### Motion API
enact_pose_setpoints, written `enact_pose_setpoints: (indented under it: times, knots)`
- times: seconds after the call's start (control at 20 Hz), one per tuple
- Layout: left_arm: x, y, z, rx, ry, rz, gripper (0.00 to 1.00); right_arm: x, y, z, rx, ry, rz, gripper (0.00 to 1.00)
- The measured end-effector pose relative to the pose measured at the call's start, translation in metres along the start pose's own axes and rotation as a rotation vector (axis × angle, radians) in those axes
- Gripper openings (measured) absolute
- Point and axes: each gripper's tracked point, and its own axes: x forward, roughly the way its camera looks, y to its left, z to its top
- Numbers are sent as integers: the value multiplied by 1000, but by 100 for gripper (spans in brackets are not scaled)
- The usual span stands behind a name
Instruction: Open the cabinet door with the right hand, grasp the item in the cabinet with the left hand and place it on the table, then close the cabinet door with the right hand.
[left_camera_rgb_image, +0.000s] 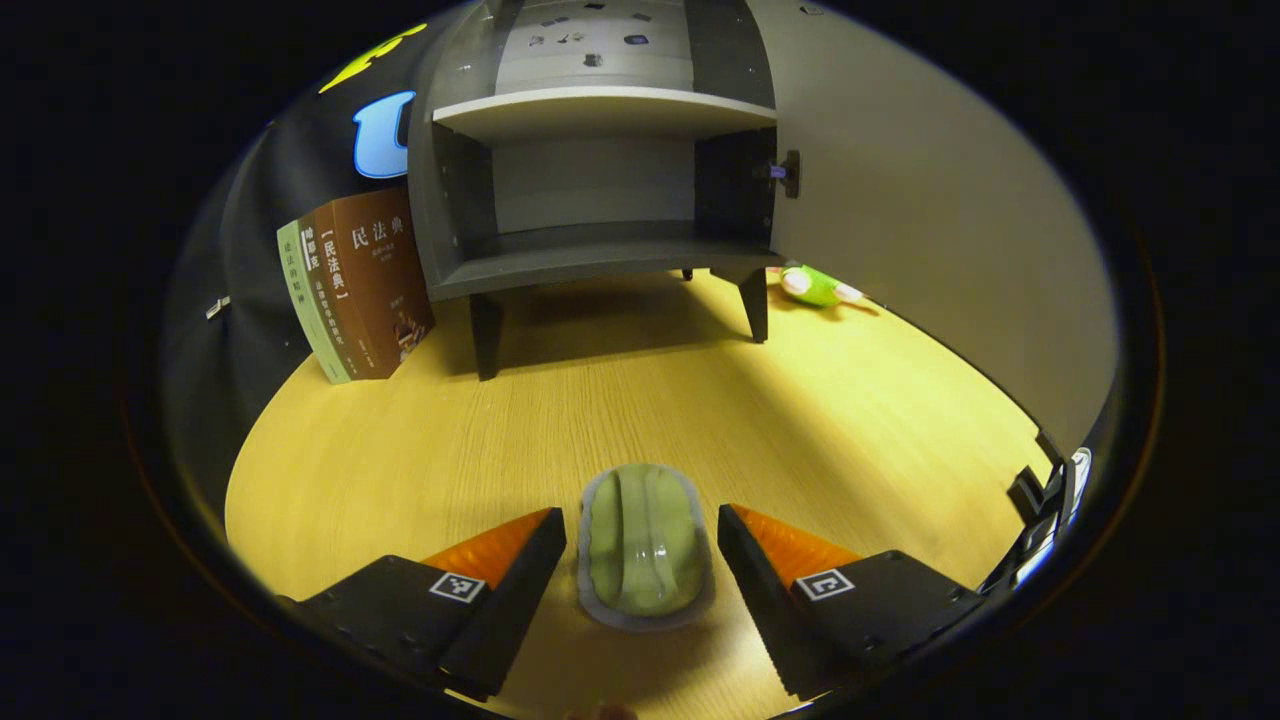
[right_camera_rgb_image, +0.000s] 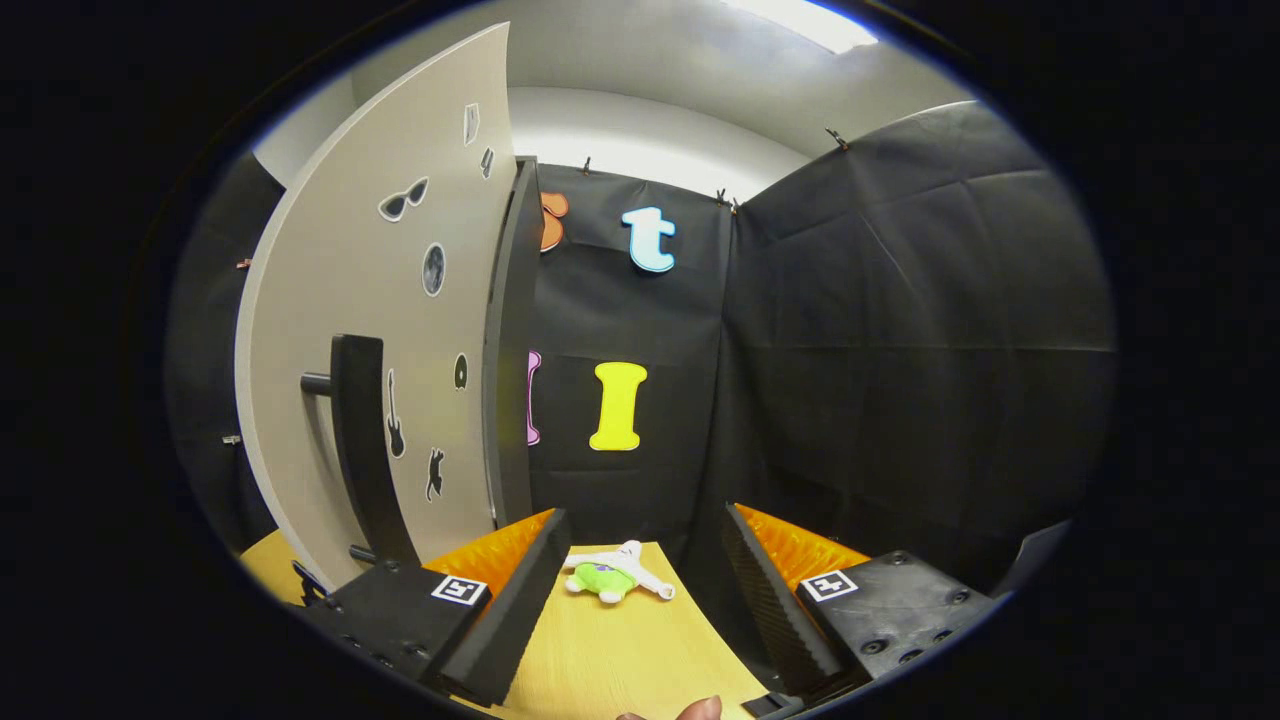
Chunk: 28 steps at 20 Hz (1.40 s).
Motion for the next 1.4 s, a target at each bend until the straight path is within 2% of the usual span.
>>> enact_pose_setpoints:
  times: [0.2,0.4,0.8,1.0,1.15,1.3,1.35,1.4]
  knots:
    - [-32,11,44,-16,-88,3,97,-3,5,4,33,10,7,98]
    - [-74,32,102,-6,-170,40,97,-5,14,9,27,1,7,98]
    - [-179,107,213,-59,-334,166,96,-13,23,15,37,-8,2,98]
    - [-227,142,249,-81,-407,216,96,-15,32,21,44,-29,-1,98]
    - [-258,157,270,-108,-465,217,97,-17,41,13,41,-14,-8,98]
    - [-283,173,277,-132,-490,224,96,-19,42,12,56,-17,-41,95]
    - [-289,178,279,-132,-499,225,96,-20,42,10,66,-12,-48,92]
    - [-294,183,280,-130,-503,231,96,-21,43,10,71,-12,-58,96]
